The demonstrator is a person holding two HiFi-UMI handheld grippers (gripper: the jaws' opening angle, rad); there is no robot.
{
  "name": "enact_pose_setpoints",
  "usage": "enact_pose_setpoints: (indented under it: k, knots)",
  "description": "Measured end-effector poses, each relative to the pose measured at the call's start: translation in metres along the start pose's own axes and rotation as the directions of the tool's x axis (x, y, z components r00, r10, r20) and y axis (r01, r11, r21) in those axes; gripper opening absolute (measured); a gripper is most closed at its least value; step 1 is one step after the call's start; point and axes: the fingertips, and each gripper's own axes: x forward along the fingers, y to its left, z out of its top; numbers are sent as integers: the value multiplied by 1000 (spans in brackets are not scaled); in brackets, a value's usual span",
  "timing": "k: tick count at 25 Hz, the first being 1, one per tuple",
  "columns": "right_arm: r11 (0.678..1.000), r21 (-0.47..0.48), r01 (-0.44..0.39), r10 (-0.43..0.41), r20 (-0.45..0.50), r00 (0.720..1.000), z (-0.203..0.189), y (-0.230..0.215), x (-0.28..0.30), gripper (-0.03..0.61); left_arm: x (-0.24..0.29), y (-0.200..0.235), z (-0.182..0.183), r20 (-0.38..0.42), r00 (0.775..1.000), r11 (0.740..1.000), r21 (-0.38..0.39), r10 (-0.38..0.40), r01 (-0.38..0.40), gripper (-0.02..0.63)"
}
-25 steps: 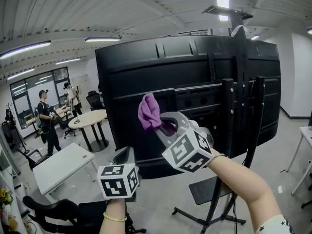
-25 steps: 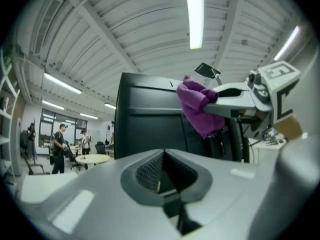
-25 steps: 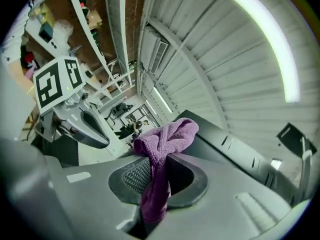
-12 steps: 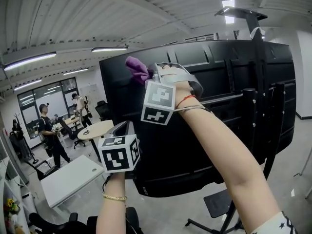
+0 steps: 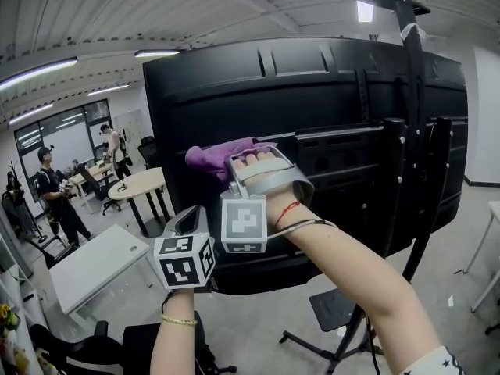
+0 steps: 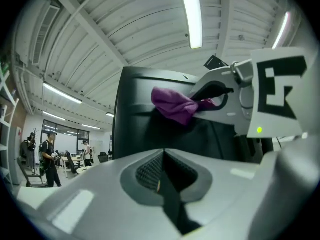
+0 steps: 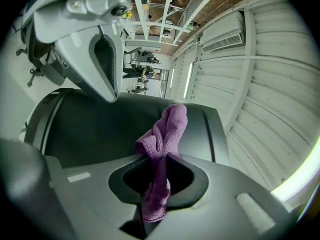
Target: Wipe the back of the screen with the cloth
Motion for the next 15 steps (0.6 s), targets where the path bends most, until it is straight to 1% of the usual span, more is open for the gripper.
enact_pose_setpoints:
  k: [2, 4, 8, 11, 15]
  knots:
    - [999, 20, -50, 50, -1, 999, 2, 30, -8, 57, -2, -8, -30, -26, 1000, 1000, -2, -13, 13, 8]
    - [995, 29, -95, 95, 6, 995, 2, 63, -15, 57, -7, -14, -59, -49, 999, 1000, -3, -7, 7, 8]
    - [989, 26, -143, 142, 19, 990, 0, 126, -31, 57, -21, -28, -108, -85, 996, 999, -46, -30, 26, 8]
    - [981, 49, -189, 189, 22, 982, 1, 176, -45, 57, -35, -38, -143, -122, 992, 997, -66, -45, 37, 8]
    - [939, 43, -341, 342, -15, 940, -5, 255, -66, 57, -50, -48, -187, -183, 982, 996, -76, -56, 43, 8]
